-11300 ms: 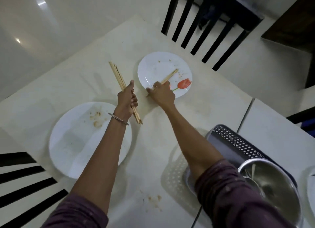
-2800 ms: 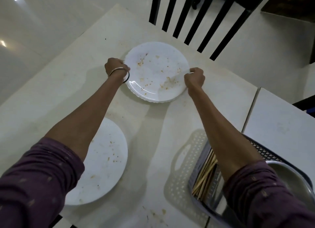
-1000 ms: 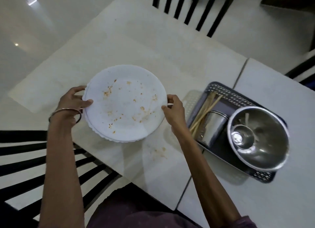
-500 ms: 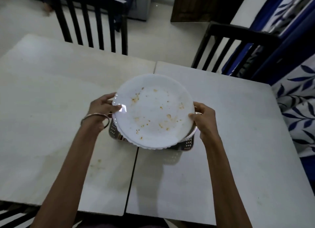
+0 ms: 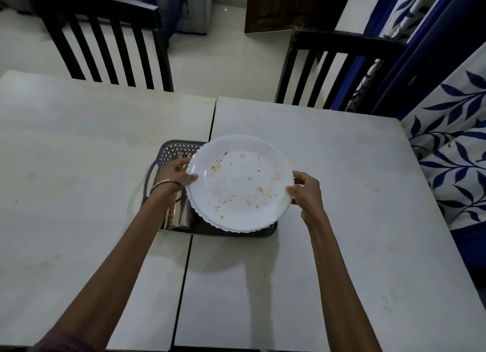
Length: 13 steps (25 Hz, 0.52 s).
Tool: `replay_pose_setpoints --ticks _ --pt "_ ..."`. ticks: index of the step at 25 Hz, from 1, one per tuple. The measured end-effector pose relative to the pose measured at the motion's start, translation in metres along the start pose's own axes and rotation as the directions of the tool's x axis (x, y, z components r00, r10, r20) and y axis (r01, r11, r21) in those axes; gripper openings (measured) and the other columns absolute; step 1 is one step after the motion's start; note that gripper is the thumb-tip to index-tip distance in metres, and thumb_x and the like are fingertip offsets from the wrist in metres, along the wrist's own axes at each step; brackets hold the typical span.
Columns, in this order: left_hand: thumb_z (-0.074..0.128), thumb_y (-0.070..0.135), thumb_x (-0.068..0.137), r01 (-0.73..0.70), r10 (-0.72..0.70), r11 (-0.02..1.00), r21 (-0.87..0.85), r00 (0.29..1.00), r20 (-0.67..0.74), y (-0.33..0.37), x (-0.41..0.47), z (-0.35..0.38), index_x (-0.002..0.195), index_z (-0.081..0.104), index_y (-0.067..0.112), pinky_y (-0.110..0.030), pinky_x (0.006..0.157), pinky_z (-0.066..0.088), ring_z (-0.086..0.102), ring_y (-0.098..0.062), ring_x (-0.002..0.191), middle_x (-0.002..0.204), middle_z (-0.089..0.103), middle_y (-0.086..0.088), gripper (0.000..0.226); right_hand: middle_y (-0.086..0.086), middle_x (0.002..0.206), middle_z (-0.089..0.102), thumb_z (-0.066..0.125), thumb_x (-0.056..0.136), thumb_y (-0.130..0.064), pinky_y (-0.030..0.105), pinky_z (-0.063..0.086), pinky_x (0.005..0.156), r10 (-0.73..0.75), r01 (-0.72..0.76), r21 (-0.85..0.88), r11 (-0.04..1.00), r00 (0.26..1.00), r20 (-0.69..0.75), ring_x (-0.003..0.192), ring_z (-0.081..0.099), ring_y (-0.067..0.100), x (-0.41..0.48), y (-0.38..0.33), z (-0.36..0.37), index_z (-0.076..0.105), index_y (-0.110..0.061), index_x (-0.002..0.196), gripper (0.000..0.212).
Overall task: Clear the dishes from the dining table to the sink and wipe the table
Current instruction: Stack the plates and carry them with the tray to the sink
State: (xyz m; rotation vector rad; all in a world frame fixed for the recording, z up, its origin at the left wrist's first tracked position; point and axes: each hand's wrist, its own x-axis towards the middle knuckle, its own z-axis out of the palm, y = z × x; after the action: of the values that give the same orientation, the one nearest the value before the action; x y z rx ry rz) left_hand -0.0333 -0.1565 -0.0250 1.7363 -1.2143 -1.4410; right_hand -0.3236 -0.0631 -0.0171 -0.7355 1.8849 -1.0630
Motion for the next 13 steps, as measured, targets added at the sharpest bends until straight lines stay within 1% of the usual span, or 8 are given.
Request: replay_pose_setpoints --ticks 3,6,7,9,10,11,12,13 --pt "0.072 -0.004 0.075 -0.011 0.013 0.997 0.076 1.0 -0.019 -0.001 0.003 0.0 0.128 0.06 0.009 -0.044 0.095 0.051 0.063 -0.038 0.11 0.122 0.064 -0.022 0.056 -0.006 0.097 0.064 0.05 0.08 0.006 0.045 0.062 0.075 -0.03 0.031 -0.066 0.997 0.999 0.02 0.102 0.064 0.029 0.004 0.003 0.001 0.065 -0.018 0.116 0.046" --pt "0.076 -0.002 0.072 -0.016 0.014 0.987 0.162 1.0 0.015 0.002 0.008 -0.005 0.127 0.06 0.011 -0.052 0.098 0.049 0.062 -0.038 0.11 0.118 0.066 -0.022 0.059 -0.003 0.103 0.062 0.051 0.081 0.003 0.048 0.06 0.081 -0.047 0.05 -0.128 0.991 0.999 0.029 0.103 0.063 0.028 0.007 0.005 0.003 0.062 -0.019 0.123 0.049" --pt "0.077 -0.003 0.071 -0.006 0.0 0.99 0.142 0.999 0.039 0.002 0.008 -0.006 0.128 0.06 0.011 -0.051 0.098 0.049 0.062 -0.037 0.111 0.119 0.065 -0.022 0.061 -0.001 0.106 0.063 0.051 0.081 0.002 0.048 0.06 0.081 -0.039 0.043 -0.104 0.994 0.999 0.036 0.103 0.063 0.027 0.009 0.006 0.002 0.062 -0.021 0.124 0.049" --pt "0.078 0.003 0.072 -0.009 0.001 0.992 0.13 0.998 0.063 0.002 0.008 -0.011 0.129 0.059 0.014 -0.044 0.099 0.049 0.062 -0.032 0.111 0.123 0.064 -0.019 0.061 0.0 0.113 0.067 0.056 0.083 -0.001 0.039 0.059 0.074 0.011 -0.015 0.045 0.999 0.996 0.084 0.103 0.064 0.021 0.01 0.01 -0.002 0.062 -0.023 0.124 0.047" --pt "0.079 0.013 0.074 -0.04 0.037 0.987 0.153 0.999 0.023 0.002 0.009 -0.014 0.13 0.059 0.017 -0.04 0.098 0.048 0.061 -0.029 0.111 0.125 0.063 -0.015 0.06 -0.001 0.115 0.069 0.061 0.085 -0.007 0.033 0.057 0.069 0.052 -0.068 0.126 0.99 0.99 0.131 0.102 0.066 0.018 0.01 0.013 -0.002 0.062 -0.025 0.125 0.044" --pt "0.08 0.029 0.074 -0.059 0.073 0.977 0.206 0.995 -0.062 0.001 0.012 -0.021 0.133 0.056 0.02 -0.037 0.099 0.045 0.057 -0.028 0.115 0.13 0.06 -0.013 0.064 -0.002 0.117 0.071 0.065 0.087 -0.016 0.03 0.055 0.066 0.1 -0.134 0.182 0.974 0.978 0.185 0.102 0.067 0.019 0.01 0.015 -0.001 0.062 -0.026 0.125 0.04" --pt "0.077 0.048 0.071 -0.037 0.088 0.957 0.287 0.982 -0.167 -0.001 0.015 -0.029 0.138 0.05 0.022 -0.04 0.104 0.041 0.05 -0.028 0.125 0.138 0.053 -0.012 0.076 -0.002 0.118 0.072 0.067 0.088 -0.027 0.029 0.054 0.064 0.149 -0.199 0.214 0.956 0.962 0.228 0.102 0.067 0.02 0.01 0.017 0.001 0.063 -0.025 0.125 0.037" --pt "0.073 0.063 0.065 0.029 0.067 0.93 0.367 0.967 -0.244 -0.005 0.019 -0.038 0.143 0.04 0.022 -0.047 0.109 0.034 0.039 -0.031 0.135 0.147 0.041 -0.013 0.095 0.0 0.118 0.072 0.066 0.09 -0.034 0.03 0.054 0.064 0.192 -0.253 0.233 0.939 0.948 0.256 0.103 0.067 0.022 0.011 0.02 0.005 0.063 -0.024 0.126 0.038"
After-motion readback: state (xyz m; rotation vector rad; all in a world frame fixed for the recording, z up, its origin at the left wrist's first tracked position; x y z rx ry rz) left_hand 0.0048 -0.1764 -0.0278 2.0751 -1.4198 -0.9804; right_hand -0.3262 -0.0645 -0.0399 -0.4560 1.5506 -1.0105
